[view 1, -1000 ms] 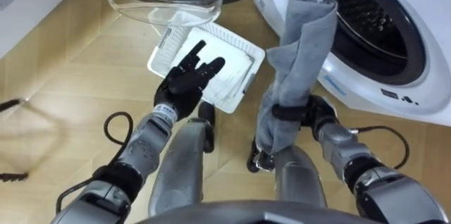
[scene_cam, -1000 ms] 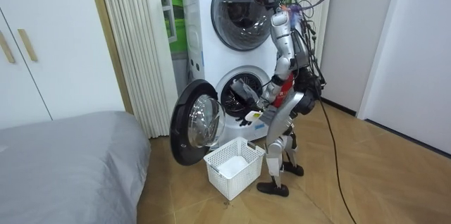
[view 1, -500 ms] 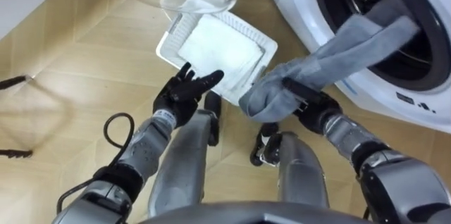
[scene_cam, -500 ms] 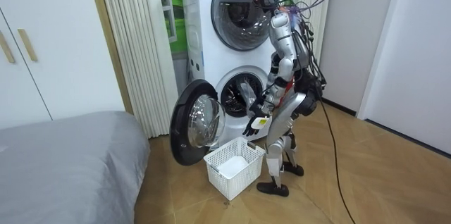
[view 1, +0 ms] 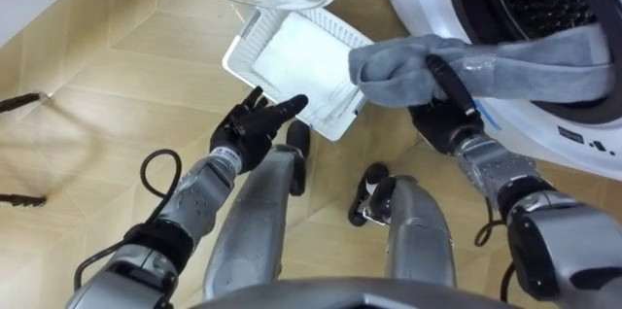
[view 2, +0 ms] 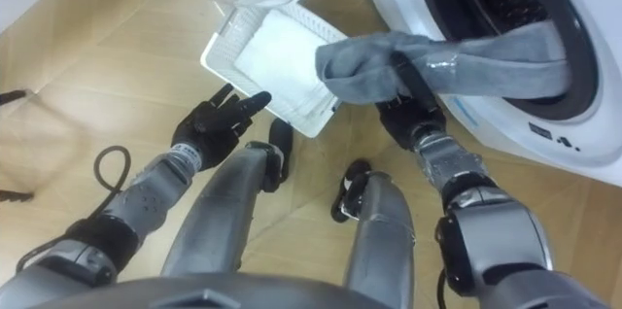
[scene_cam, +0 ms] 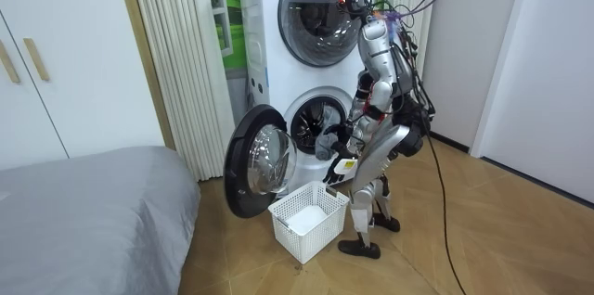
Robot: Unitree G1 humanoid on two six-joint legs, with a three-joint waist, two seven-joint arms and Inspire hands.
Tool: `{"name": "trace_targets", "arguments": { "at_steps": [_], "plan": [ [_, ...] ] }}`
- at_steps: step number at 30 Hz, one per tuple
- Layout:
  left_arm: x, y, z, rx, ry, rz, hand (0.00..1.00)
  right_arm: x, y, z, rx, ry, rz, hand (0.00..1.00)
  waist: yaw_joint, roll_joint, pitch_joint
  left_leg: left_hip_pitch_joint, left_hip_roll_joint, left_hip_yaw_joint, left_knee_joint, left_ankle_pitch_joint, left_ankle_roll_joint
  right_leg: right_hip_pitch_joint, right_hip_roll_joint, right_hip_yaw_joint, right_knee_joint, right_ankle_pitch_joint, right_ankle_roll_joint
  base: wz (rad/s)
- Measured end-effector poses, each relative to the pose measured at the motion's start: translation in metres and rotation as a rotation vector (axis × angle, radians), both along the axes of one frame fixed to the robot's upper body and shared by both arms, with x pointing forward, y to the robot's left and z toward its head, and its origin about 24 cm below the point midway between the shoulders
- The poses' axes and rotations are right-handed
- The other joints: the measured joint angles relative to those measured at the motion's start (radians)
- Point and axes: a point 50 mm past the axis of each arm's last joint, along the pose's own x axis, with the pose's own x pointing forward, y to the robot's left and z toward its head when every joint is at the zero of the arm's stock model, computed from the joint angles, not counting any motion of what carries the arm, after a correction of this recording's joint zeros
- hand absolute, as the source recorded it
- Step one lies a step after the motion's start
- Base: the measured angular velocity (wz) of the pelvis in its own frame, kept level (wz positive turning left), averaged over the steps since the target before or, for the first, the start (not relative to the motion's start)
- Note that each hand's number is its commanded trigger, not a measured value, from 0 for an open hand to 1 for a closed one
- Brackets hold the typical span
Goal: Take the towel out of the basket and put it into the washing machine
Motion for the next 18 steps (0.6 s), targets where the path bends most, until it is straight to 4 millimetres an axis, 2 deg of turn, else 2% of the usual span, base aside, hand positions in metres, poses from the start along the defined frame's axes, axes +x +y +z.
{"name": "trace_targets", "arguments": {
  "at_steps": [2, 5, 6, 8, 10, 14, 18],
  "plan": [
    [-0.001, 0.0, 0.0, 0.001, 0.004, 0.001, 0.0, 0.001, 0.0, 0.001, 0.001, -0.004, -0.002, 1.0, -0.001, -0.001, 0.0, -0.005, 0.0, 0.0, 0.013, -0.002, 0.002, -0.004, -0.003, 0.001, 0.013, -0.003, -0.001, 0.0],
    [-0.003, 0.006, 0.003, 0.01, -0.018, 0.0, 0.0, 0.006, -0.002, 0.006, 0.0, -0.018, -0.004, 1.0, -0.005, -0.023, -0.0025, -0.015, -0.001, 0.01, 0.021, -0.002, 0.005, -0.027, -0.012, 0.01, 0.039, -0.007, -0.002, -0.03],
    [-0.006, 0.009, 0.004, 0.014, -0.023, 0.001, 0.0, 0.009, -0.005, 0.008, 0.002, -0.018, -0.014, 1.0, -0.004, -0.033, -0.0013, -0.016, -0.002, 0.014, 0.024, -0.001, 0.007, -0.032, -0.013, 0.017, 0.048, -0.008, -0.002, -0.05],
    [-0.007, 0.012, 0.007, 0.023, -0.029, 0.015, 0.0, 0.015, -0.013, 0.015, 0.003, -0.026, -0.04, 1.0, -0.005, -0.038, -0.0024, -0.02, -0.001, 0.014, 0.029, 0.0, 0.008, -0.034, -0.014, 0.015, 0.052, -0.008, -0.002, 0.02],
    [-0.011, 0.017, 0.007, 0.042, -0.022, 0.023, 0.0, 0.021, -0.023, 0.024, -0.007, -0.041, -0.069, 1.0, -0.007, -0.051, -0.0034, -0.019, -0.003, 0.018, 0.028, 0.002, 0.012, -0.034, -0.025, 0.012, 0.063, -0.011, -0.003, 0.1],
    [-0.017, 0.029, 0.015, 0.074, -0.047, 0.037, 0.0, 0.038, -0.032, 0.045, -0.014, -0.116, -0.089, 1.0, -0.036, -0.093, -0.0058, -0.02, -0.003, 0.022, 0.037, 0.001, 0.016, -0.032, -0.033, 0.006, 0.07, -0.015, 0.001, 0.08],
    [-0.013, 0.037, 0.017, 0.101, -0.053, 0.062, 0.0, 0.043, -0.052, 0.058, -0.014, -0.127, -0.165, 1.0, -0.06, -0.124, -0.0067, -0.026, -0.004, 0.021, 0.05, -0.005, 0.027, -0.025, -0.037, -0.006, 0.069, -0.017, 0.005, 0.03]
  ]
}}
